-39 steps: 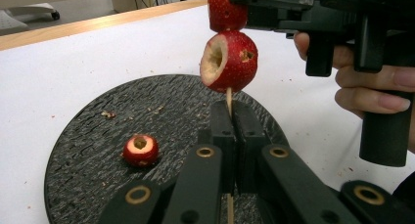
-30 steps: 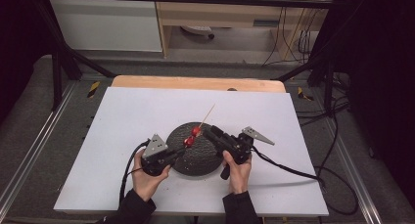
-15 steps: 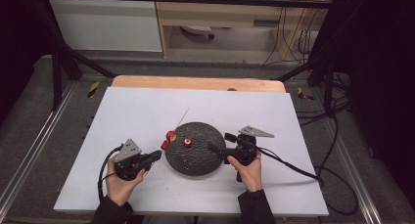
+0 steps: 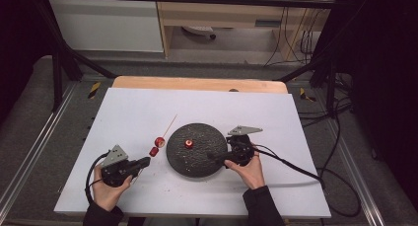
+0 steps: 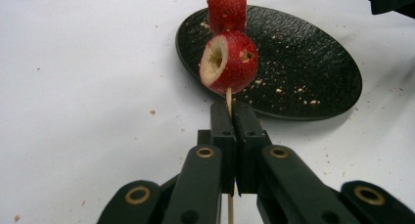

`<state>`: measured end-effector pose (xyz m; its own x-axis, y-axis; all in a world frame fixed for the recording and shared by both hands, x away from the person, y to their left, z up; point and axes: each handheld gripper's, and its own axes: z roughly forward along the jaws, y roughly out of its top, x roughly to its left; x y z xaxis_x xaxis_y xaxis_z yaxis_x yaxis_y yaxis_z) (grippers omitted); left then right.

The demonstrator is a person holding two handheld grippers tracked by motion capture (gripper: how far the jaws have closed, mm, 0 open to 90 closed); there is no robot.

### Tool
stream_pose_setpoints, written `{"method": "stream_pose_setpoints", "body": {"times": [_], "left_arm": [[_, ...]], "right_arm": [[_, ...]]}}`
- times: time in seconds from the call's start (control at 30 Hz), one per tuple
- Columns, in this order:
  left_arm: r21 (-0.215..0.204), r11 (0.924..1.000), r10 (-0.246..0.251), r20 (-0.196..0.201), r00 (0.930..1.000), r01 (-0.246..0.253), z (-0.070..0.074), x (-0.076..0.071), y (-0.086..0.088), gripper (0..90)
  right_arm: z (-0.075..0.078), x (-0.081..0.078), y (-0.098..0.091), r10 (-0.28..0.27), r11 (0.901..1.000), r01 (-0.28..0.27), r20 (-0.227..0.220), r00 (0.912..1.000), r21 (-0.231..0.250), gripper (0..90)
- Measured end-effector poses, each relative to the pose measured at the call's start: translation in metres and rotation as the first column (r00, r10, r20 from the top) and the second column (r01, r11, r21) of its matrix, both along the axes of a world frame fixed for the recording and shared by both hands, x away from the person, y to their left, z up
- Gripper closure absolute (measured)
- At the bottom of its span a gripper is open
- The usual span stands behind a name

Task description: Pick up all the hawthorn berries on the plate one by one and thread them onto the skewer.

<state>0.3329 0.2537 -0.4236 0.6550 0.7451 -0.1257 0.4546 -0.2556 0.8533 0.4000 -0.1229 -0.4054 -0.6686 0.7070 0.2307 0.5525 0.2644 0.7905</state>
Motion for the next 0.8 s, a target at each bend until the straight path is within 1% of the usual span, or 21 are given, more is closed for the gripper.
{"method": "stream_pose_setpoints", "body": {"times": [0.1, 0.13, 0.2, 0.4, 0.63, 0.73, 0.8], "left_arm": [[0.000, 1.0000, 0.004, -0.006, 1.0000, -0.004, -0.003, -0.001, 0.005, 88.2], [0.000, 1.0000, 0.007, -0.004, 1.0000, -0.007, -0.003, -0.001, 0.007, 88.2], [-0.001, 1.0000, 0.007, -0.006, 1.0000, -0.007, -0.004, -0.002, 0.009, 88.1], [0.004, 1.0000, -0.002, -0.009, 1.0000, 0.002, -0.005, -0.003, 0.011, 88.2], [0.001, 1.0000, 0.002, -0.018, 0.9998, -0.002, -0.007, -0.002, 0.012, 88.1], [-0.001, 1.0000, 0.004, -0.017, 0.9998, -0.004, -0.007, -0.001, 0.013, 88.1], [-0.001, 1.0000, 0.002, -0.018, 0.9998, -0.002, -0.007, -0.002, 0.013, 88.1]], "right_arm": [[0.004, 0.002, 0.007, 0.018, 0.9988, -0.019, -0.010, 0.9998, -0.044, 2.0], [0.005, 0.003, 0.010, 0.028, 0.9978, -0.028, -0.007, 0.9996, -0.060, 2.0], [0.007, 0.006, 0.015, 0.037, 0.9955, -0.039, -0.019, 0.9991, -0.086, 2.0], [0.011, 0.015, 0.034, 0.063, 0.9846, -0.069, -0.042, 0.9971, -0.161, 2.9], [0.015, 0.029, 0.056, 0.102, 0.9625, -0.115, -0.064, 0.9928, -0.246, 4.6], [0.016, 0.036, 0.066, 0.135, 0.9461, -0.146, -0.060, 0.9891, -0.289, 5.3], [0.016, 0.039, 0.072, 0.143, 0.9376, -0.158, -0.071, 0.9871, -0.309, 5.7]]}}
